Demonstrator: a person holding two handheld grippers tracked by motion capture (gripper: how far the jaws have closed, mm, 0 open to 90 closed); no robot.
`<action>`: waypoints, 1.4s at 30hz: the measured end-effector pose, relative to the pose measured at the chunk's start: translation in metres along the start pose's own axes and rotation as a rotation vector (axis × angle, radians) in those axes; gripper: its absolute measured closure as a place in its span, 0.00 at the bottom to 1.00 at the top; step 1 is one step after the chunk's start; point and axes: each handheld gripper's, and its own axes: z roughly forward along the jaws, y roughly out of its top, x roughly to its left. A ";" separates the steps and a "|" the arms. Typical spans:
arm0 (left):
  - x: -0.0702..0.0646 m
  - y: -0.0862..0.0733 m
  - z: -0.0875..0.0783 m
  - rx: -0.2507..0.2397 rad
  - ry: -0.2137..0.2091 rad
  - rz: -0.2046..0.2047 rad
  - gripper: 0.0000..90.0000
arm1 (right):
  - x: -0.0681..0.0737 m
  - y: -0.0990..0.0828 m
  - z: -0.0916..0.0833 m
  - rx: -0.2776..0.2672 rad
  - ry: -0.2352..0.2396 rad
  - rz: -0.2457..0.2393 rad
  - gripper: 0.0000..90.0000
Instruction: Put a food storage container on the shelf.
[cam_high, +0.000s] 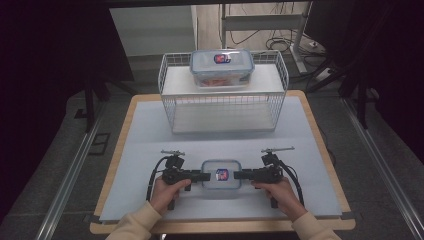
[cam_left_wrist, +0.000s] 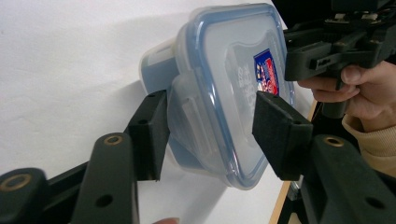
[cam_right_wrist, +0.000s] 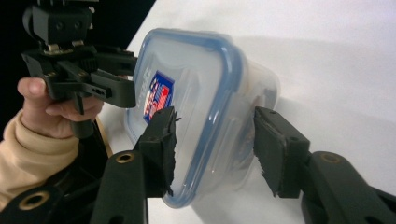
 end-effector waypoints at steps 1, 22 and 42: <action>-0.001 0.000 0.000 -0.001 0.004 0.004 0.53 | 0.000 0.000 -0.001 -0.003 0.003 0.004 0.58; -0.006 -0.006 -0.007 -0.021 0.006 0.041 0.58 | 0.003 -0.002 -0.005 -0.001 0.027 -0.050 0.61; -0.020 0.005 -0.015 -0.055 0.038 0.114 0.59 | 0.015 0.005 -0.013 -0.048 0.017 -0.104 0.61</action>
